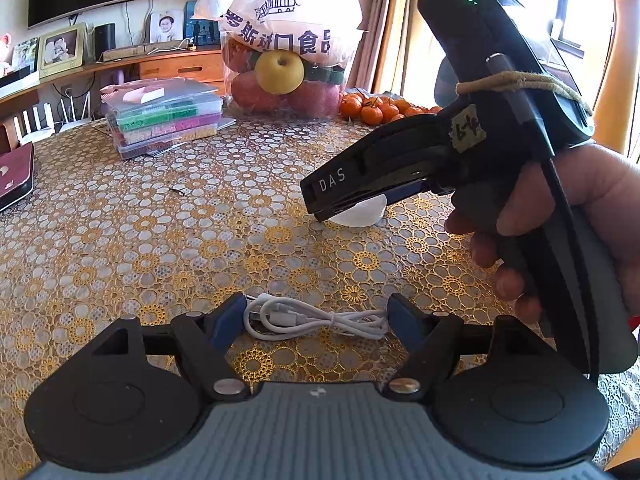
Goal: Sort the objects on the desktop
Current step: 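Grasp the white cable with the left tool while the right tool grasps the clear tape roll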
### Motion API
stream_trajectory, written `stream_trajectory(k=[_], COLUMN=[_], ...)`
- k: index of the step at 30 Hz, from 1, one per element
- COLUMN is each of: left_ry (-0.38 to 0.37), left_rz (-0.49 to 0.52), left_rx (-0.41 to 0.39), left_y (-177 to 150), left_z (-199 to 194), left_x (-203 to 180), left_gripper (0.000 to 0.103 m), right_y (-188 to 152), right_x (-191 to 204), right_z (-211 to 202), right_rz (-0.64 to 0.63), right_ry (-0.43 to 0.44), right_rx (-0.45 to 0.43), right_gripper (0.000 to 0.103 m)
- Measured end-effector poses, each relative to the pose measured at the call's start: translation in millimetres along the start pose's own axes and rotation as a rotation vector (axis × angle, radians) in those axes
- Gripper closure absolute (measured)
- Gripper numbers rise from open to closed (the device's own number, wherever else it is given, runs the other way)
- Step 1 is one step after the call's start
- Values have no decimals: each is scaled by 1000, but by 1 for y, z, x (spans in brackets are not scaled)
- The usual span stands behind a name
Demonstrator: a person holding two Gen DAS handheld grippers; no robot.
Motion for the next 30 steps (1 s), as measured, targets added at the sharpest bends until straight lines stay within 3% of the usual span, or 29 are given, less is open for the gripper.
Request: stream_trajectory(k=[14,30], left_ry=[6,-25], left_rz=[-23,-4], left_rx=[-28,-77], left_y=[9,27], left_z=[-34,-105], left_x=[-7,-34], left_gripper=[26,26], right_y=[-6,-29], right_x=[2,-7], right_z=[-52,-153], right_rz=[-20,-12], right_ry=[31,85], right_rx=[-35,-91], right_gripper=[44,44])
Point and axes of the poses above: each gripper's, at about its wrist camera, not at the fingertips, and z roughly the way its jaws point, x to its left, y to its top, the point moved 4 cm from there along z, roughly the way its jaws point, and after that the axes turned 8 degrees about z, right-handed, at the moved point
